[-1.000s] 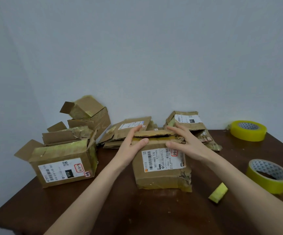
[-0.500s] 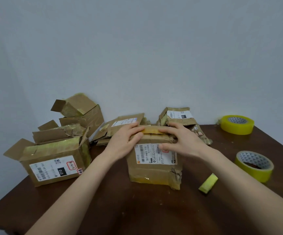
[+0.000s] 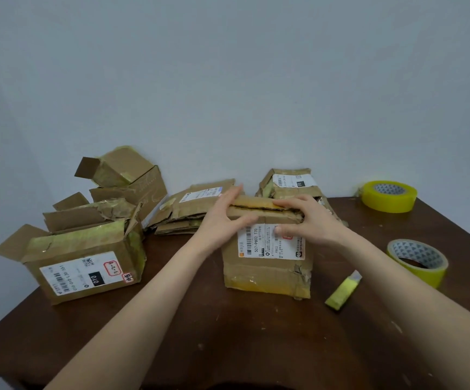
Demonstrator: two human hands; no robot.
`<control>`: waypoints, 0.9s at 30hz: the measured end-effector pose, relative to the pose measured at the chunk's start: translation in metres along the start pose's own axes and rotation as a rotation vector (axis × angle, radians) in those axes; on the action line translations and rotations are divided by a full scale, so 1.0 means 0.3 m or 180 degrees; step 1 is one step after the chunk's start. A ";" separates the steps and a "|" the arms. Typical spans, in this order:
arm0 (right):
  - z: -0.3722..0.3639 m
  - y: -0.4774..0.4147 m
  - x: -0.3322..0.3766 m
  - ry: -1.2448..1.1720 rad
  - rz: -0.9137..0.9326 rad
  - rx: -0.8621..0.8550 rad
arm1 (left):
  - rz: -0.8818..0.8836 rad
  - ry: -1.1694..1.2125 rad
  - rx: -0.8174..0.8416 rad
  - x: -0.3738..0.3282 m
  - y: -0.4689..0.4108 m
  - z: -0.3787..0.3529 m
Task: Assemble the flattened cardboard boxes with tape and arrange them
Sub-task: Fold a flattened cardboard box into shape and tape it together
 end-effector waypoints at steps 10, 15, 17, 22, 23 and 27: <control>0.146 0.008 0.016 -0.0666 0.0144 -0.0632 | 0.1807 0.1269 -0.0122 0.258 0.098 0.022; 0.154 0.013 0.072 -0.0434 0.0275 -0.0643 | 0.2481 0.2194 0.0103 0.255 0.189 0.018; 0.146 0.022 0.101 -0.0365 0.0347 -0.0552 | 0.2581 0.2524 0.0125 0.242 0.223 0.011; 0.121 0.049 0.134 -0.0024 0.0292 -0.0240 | 0.2575 0.2611 -0.0354 0.281 0.274 0.010; 0.106 0.055 0.131 0.0158 0.0245 -0.0139 | 0.2574 0.2474 -0.0357 0.296 0.292 -0.005; 0.014 0.085 0.127 0.0648 0.0182 0.0066 | 0.2207 0.0767 -0.0236 0.331 0.334 0.015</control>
Point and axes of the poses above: each hand's wrist, its own y-axis away from the middle knuckle, its own z-axis out of the back of the hand, x = y × z, the point moved 9 cm from there along -y, towards the middle knuckle, and after that the axes turned 6 degrees about -x, right-handed, at the moved point
